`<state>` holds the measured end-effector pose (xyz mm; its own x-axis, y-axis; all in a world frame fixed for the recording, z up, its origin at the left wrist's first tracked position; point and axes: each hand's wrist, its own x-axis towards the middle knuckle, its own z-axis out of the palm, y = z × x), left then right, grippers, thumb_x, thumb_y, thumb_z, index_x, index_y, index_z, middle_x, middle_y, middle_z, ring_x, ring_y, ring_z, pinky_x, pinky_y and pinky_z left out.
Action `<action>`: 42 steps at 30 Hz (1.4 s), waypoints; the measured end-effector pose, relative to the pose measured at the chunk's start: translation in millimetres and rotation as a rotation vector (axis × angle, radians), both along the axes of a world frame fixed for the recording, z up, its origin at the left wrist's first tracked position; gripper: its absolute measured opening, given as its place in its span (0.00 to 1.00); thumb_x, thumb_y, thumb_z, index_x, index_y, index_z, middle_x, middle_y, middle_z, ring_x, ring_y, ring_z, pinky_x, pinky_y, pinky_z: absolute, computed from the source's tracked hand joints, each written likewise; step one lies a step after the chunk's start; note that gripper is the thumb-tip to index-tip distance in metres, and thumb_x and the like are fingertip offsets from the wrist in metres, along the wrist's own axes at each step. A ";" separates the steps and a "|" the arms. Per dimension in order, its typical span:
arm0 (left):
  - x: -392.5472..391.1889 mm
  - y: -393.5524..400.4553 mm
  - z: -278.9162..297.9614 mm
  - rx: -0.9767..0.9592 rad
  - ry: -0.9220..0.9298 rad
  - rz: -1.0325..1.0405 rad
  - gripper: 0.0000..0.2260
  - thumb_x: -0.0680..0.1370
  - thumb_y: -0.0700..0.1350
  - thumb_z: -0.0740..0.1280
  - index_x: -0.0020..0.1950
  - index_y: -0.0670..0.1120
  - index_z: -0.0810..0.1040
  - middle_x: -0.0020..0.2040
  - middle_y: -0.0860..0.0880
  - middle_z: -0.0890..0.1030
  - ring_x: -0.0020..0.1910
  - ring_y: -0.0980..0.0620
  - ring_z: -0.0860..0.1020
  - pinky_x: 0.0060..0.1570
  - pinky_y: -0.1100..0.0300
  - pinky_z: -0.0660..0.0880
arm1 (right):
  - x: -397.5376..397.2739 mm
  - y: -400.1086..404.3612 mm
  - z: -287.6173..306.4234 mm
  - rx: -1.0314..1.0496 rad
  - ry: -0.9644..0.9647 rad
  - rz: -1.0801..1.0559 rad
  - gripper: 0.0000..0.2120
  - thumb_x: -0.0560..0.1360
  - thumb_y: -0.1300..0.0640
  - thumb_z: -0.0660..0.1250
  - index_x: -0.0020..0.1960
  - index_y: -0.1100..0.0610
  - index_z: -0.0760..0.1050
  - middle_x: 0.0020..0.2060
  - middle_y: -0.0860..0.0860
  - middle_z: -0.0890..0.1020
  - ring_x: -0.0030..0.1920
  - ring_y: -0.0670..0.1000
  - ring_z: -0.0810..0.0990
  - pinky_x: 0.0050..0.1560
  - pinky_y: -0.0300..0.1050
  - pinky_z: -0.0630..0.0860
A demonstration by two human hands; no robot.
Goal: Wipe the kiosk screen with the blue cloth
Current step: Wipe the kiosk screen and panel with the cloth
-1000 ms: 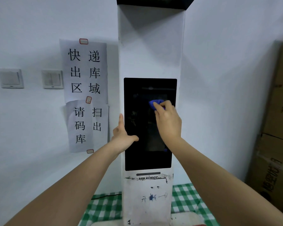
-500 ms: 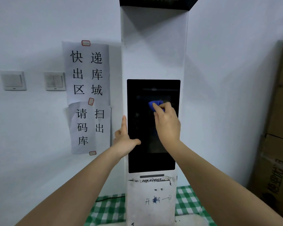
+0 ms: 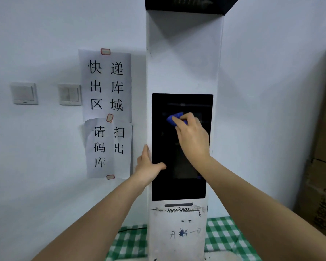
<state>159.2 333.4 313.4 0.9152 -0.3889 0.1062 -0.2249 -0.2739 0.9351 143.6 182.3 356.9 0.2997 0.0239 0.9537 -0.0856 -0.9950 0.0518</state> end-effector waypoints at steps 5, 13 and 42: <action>0.6 2.5 0.5 -0.005 0.020 -0.036 0.41 0.76 0.41 0.65 0.78 0.54 0.39 0.78 0.50 0.49 0.76 0.48 0.56 0.70 0.54 0.60 | 7.3 8.1 -30.0 -0.171 0.097 -0.001 0.27 0.60 0.67 0.77 0.58 0.56 0.79 0.46 0.55 0.77 0.37 0.54 0.75 0.26 0.42 0.67; -1.3 2.9 1.4 0.053 0.015 -0.052 0.43 0.76 0.41 0.66 0.78 0.55 0.37 0.78 0.49 0.47 0.76 0.47 0.55 0.69 0.54 0.59 | 2.4 12.3 -7.5 -0.040 0.039 0.051 0.19 0.67 0.64 0.74 0.57 0.54 0.79 0.47 0.54 0.78 0.39 0.55 0.76 0.25 0.41 0.70; 8.4 4.6 -7.5 0.018 0.034 -0.054 0.44 0.73 0.40 0.67 0.78 0.57 0.41 0.77 0.49 0.56 0.72 0.47 0.62 0.64 0.56 0.64 | 5.2 27.4 -19.6 -0.301 0.197 0.050 0.24 0.60 0.65 0.77 0.56 0.55 0.80 0.47 0.53 0.79 0.38 0.54 0.76 0.29 0.43 0.70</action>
